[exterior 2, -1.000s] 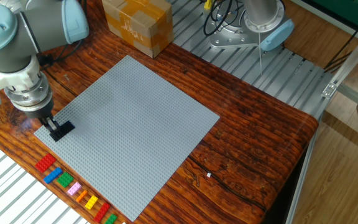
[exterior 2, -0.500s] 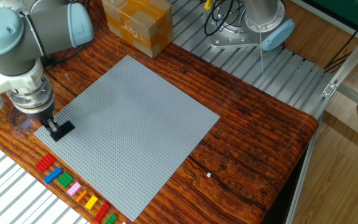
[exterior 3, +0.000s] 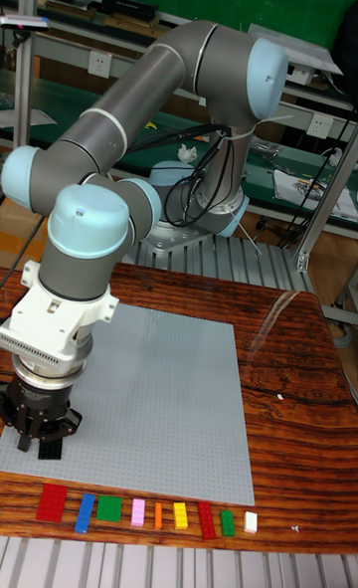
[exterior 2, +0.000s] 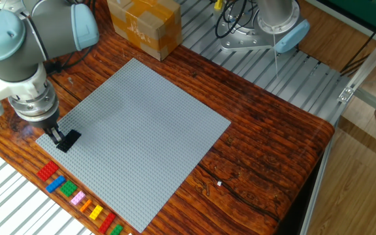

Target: Build with small Lego blocks

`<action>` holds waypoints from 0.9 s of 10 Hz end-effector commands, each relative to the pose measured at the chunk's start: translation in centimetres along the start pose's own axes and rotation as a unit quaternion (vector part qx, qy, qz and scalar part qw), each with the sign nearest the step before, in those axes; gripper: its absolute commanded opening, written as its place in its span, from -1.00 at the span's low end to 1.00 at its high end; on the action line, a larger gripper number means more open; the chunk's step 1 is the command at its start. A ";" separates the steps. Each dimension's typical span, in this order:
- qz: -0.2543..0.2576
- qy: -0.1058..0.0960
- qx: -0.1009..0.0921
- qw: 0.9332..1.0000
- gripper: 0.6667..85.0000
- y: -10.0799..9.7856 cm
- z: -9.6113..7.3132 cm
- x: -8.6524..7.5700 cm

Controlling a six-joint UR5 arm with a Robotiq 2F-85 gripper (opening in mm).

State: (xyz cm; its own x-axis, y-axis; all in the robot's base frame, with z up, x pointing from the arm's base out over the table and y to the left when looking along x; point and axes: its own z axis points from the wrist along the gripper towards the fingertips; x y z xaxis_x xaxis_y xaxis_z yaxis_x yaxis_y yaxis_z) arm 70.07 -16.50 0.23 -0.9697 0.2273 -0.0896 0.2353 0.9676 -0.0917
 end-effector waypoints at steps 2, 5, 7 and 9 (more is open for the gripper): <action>-0.007 0.005 -0.001 1.000 -0.99 -0.5 -0.1 0.2; -0.014 0.024 0.007 1.000 -0.99 -1.3 -0.9 0.7; -0.005 0.033 0.012 0.999 -0.99 -1.1 -1.4 1.1; 0.018 0.049 0.017 0.998 -0.99 -0.1 -2.4 1.6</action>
State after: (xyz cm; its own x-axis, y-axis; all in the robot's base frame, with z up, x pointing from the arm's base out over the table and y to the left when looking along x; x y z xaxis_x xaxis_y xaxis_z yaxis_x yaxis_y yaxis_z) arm 68.74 -16.92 1.54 -0.9728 0.2302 -0.0239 0.2314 0.9649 -0.1241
